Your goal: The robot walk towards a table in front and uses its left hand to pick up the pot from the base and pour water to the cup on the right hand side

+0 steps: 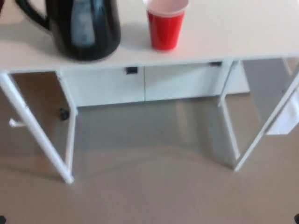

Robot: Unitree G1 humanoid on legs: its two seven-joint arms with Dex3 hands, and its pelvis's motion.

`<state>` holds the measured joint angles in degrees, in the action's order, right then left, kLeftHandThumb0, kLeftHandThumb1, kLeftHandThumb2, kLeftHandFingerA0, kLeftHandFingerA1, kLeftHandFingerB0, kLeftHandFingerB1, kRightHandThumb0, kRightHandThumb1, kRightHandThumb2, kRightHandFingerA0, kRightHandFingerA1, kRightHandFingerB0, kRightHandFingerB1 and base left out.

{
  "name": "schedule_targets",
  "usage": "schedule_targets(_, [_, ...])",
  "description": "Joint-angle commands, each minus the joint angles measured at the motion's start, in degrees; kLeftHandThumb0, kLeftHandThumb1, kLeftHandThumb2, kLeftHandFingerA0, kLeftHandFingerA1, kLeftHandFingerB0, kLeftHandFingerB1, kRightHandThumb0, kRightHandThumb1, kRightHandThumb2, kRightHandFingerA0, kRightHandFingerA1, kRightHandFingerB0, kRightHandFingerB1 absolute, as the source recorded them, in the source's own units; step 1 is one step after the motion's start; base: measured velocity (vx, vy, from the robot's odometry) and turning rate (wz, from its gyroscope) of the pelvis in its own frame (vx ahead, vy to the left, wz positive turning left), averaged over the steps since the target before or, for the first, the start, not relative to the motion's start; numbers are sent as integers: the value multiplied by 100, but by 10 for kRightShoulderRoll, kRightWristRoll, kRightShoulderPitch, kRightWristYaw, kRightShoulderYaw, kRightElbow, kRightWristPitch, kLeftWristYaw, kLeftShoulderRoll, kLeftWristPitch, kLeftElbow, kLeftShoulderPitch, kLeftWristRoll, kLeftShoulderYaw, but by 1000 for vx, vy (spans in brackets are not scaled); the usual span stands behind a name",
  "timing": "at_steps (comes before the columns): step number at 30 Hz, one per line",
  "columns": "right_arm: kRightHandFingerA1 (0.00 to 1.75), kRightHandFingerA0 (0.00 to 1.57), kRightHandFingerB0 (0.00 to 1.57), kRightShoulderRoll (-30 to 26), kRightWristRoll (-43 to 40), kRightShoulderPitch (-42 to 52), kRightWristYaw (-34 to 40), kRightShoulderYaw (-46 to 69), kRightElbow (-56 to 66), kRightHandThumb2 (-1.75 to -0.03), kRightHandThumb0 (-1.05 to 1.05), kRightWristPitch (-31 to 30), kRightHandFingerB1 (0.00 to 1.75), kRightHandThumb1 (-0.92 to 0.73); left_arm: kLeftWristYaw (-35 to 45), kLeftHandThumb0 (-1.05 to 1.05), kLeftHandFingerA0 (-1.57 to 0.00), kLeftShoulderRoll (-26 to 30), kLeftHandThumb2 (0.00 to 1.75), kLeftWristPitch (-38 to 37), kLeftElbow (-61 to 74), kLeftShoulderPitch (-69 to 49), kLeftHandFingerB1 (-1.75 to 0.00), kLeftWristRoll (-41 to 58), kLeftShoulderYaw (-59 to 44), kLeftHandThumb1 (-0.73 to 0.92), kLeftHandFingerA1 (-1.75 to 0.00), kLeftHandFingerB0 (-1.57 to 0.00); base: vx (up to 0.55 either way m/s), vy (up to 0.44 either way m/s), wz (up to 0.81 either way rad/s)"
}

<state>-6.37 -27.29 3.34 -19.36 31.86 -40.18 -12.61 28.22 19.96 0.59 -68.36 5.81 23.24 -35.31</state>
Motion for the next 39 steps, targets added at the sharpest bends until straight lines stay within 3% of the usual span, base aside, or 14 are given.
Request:
schedule_targets(1, [36, 11, 0, -7, -8, 8, -1, 5, -4, -62, -24, 7, 20, -73, -3, 5, -33, 5, 89, -8, -3, -7, -51, 4, 2, 45, -58, -22, 695, 286, -24])
schedule_targets(9, [32, 9, 0, -3, -7, 35, -21, 4, -19, -61, -27, 24, 19, -71, -9, 5, -31, 23, 88, 9, -8, -18, -53, 10, -3, 43, -57, -26, 457, 97, 8])
schedule_targets(10, [37, 5, 0, -3, -6, 43, -25, 5, -21, -84, -31, 28, 15, -61, -10, 5, -29, 24, 88, 12, -9, -22, -52, 11, -4, 44, -56, -23, 330, -46, 38])
schedule_targets(11, [37, 5, 0, -3, -6, 50, -28, 5, -24, -84, -31, 32, 15, -61, -10, 5, -29, 25, 88, 14, -9, -26, -52, 11, -4, 44, -56, -23, 349, -92, 54])
schedule_targets(13, [40, 6, 0, -1, -5, 66, -32, 5, -25, -81, -29, 35, 12, -61, -14, 4, -25, 31, 90, 22, -8, -39, -50, 1, 6, 46, -54, -18, 320, -119, -6])
schedule_targets(14, [38, 17, 0, -1, -4, 71, -27, 7, -28, -60, -25, 37, 26, -69, -19, 5, -26, 34, 90, 29, -10, -43, -50, -3, 10, 47, -55, -19, 299, -98, 15])
schedule_targets(15, [38, 17, 0, 1, -4, 75, -19, 10, -29, -60, -25, 38, 26, -69, -25, 5, -26, 36, 90, 34, -12, -44, -50, -4, 12, 47, -55, -19, 290, -96, 5])
schedule_targets(16, [41, 22, 0, 2, -3, 80, -14, 9, -26, -59, -23, 40, 26, -67, -39, 5, -37, 39, 87, 47, -14, -45, -50, -8, 17, 42, -59, -21, 268, -87, 2])
schedule_targets(17, [49, 27, 8, 5, 0, 85, -3, 9, -24, -63, -23, 39, 21, -62, -35, 5, -36, 45, 86, 55, -13, -51, -50, -14, 25, 42, -59, -17, 244, -69, -6])
schedule_targets(24, [48, 28, 6, 2, 8, 96, 6, 7, -53, -58, -26, 58, 27, -63, -25, 2, -35, 65, 87, 86, -14, -68, -49, -28, 59, 44, -60, -15, 207, -33, -11])
schedule_targets(25, [48, 28, 9, 6, 10, 106, 8, 6, -58, -60, -27, 67, 26, -62, -54, -6, -44, 73, 58, 100, -13, -70, -54, -57, 90, 61, -50, -60, -13, 209, -13])
schedule_targets(31, [47, 23, 9, 20, -1, 128, 2, 6, -26, -62, -22, 59, 23, -64, -92, -5, -48, 76, 57, 129, -12, -67, -55, -49, 102, 61, -51, -63, 22, 230, 8])
schedule_targets(32, [46, 24, 9, 8, 10, 117, -5, 4, -68, -61, -26, 80, 23, -63, -105, -9, -48, 77, 56, 136, -1, -72, -50, -63, 117, 58, -50, -57, 61, 13, -11])
schedule_targets(39, [49, 25, 10, 5, 0, 114, -4, 8, -70, -61, -23, 74, 25, -66, -101, -12, -50, 82, 56, 132, 12, -83, -49, -72, 139, 57, -50, -56, 11, -40, 7])
